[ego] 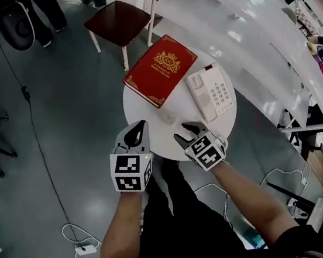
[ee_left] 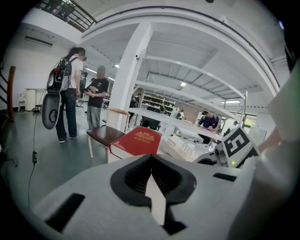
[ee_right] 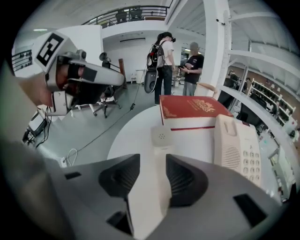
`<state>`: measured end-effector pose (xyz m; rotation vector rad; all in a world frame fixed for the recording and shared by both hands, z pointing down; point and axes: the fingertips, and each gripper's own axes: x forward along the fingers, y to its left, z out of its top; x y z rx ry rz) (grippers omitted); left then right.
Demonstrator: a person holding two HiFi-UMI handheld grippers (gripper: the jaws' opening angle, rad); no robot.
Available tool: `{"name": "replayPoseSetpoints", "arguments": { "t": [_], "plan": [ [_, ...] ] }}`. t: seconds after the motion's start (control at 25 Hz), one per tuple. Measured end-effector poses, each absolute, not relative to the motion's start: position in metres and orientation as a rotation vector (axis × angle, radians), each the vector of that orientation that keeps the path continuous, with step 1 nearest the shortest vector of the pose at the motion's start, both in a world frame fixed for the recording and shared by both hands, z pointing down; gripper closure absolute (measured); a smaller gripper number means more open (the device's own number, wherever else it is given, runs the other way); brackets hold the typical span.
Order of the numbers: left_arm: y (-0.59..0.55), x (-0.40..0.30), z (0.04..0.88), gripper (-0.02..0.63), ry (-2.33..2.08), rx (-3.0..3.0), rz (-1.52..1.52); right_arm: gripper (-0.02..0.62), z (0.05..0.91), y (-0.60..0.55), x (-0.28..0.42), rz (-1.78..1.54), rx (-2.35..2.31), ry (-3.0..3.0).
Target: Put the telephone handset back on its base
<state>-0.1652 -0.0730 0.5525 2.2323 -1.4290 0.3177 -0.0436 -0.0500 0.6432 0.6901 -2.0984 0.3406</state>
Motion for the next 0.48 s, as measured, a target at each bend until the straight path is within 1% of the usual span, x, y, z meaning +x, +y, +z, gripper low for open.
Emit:
{"name": "replayPoseSetpoints", "arguments": {
  "t": [0.24, 0.48],
  "plan": [
    [-0.073, -0.16, 0.564, 0.597, -1.413, 2.217, 0.327, 0.393, 0.657, -0.062, -0.047, 0.267, 0.649, -2.008],
    [-0.071, -0.156, 0.574, 0.597, -1.394, 2.198, 0.332, 0.39, 0.676, -0.068, -0.043, 0.223, 0.613, -1.908]
  ]
}}
